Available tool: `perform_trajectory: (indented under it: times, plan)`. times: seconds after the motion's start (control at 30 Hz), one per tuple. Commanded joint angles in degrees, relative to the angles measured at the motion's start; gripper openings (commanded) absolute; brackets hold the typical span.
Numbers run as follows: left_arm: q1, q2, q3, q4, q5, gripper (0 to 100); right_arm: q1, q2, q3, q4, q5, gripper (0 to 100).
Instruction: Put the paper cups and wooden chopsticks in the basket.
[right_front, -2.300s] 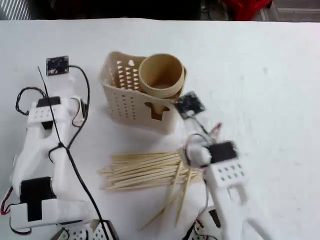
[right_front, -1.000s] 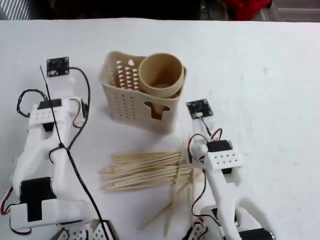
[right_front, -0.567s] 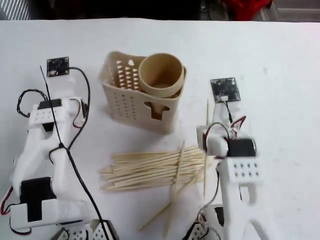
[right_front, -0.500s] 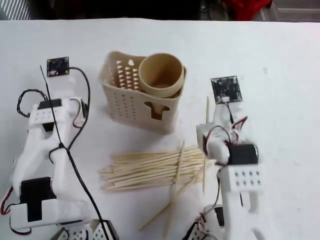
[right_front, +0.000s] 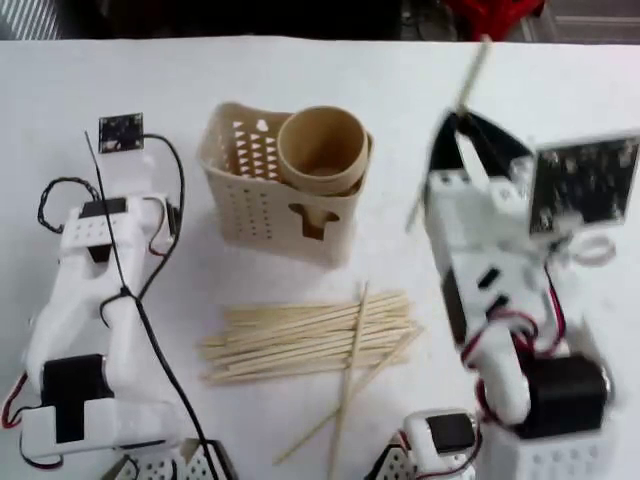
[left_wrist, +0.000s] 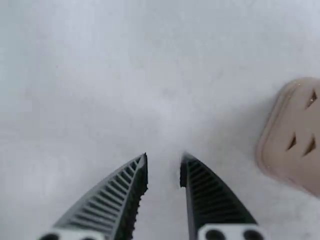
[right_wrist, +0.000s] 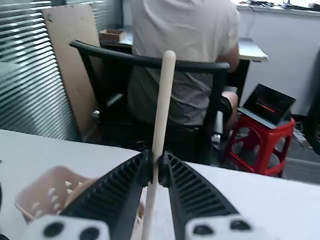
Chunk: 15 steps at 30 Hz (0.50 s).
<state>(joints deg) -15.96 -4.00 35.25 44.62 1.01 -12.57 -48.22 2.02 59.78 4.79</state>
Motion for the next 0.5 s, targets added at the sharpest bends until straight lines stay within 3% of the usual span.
perform_trajectory:
  times: [0.0, 0.23, 0.47]
  plan:
    - [0.5, -0.3, 0.1, -0.9, 0.4, 13, -8.4, 13.3, -13.9, -4.6, -0.4, 1.5]
    - [0.4, -0.3, 0.0, -0.9, 0.4, 13, -18.1, 35.5, -27.2, -20.8, 0.0, 1.8]
    - [0.4, -0.3, 0.0, -0.9, 0.4, 13, -19.0, 45.8, -27.2, -25.4, -0.4, 1.7]
